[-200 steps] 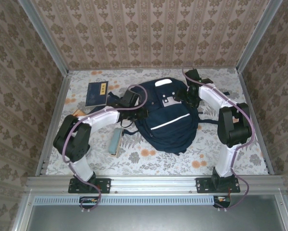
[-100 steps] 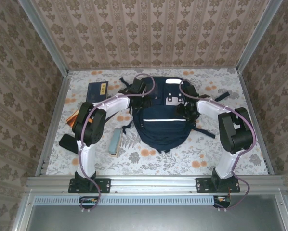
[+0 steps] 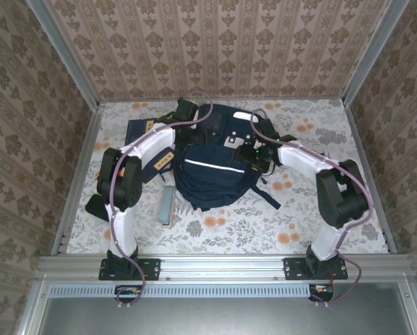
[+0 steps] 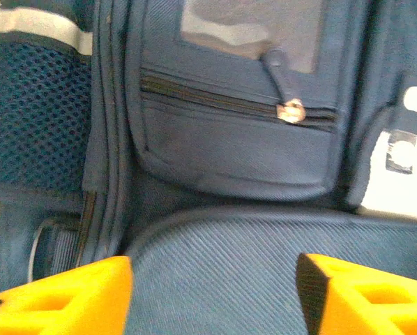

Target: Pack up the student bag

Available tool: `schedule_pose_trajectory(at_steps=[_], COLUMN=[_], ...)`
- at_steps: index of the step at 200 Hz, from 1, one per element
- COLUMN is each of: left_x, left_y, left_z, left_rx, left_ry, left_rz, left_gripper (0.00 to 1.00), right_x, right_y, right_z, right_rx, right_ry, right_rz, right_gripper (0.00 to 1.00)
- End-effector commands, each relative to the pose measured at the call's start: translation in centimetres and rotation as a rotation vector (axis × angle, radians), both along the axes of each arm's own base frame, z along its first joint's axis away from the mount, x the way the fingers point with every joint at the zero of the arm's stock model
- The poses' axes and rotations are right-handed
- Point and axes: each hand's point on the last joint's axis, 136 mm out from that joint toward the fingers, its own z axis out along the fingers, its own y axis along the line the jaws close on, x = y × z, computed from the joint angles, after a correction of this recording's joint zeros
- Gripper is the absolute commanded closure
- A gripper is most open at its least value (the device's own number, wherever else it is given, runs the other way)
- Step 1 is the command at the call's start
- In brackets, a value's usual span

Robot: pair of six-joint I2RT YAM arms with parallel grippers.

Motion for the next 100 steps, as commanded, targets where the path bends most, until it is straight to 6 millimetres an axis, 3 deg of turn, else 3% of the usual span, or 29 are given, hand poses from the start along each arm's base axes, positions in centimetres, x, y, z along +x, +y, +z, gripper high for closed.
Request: schedule_pose_trajectory(at_steps=[1, 28, 44, 48, 77, 100], left_x=[-3.9, -7.6, -10.5, -11.3, -14.7, -16.0], left_y=[-0.1, -2.4, -5.3, -6.0, -8.9, -11.4], left_z=[3.2, 3.4, 2.6, 2.3, 0.7, 0.0], left_rx=[0.109, 0.205, 0.246, 0.262, 0.415, 0.454], left_ry=[-0.042, -0.062, -0.062, -0.054, -0.068, -0.104], left_rz=[-0.089, -0.177, -0.315, -0.360, -0.537, -0.619], left_gripper=[0.30, 0.28, 0.29, 0.30, 0.35, 0.37], right_x=[-1.8, -4.0, -5.0, -5.2, -6.2, -6.4], right_y=[-4.7, -9.9, -11.8, -12.2, -13.5, -14.0], right_z=[2.3, 1.6, 0.7, 1.4, 0.8, 0.4], right_rx=[-0.049, -0.097, -0.118, -0.114, -0.115, -0.107], right_ry=[-0.044, -0.035, -0.014, -0.035, -0.027, -0.017], right_rz=[-0.093, -0.216, -0.258, -0.270, -0.305, -0.324], right_gripper=[0.17, 0.10, 0.07, 0.06, 0.05, 0.05])
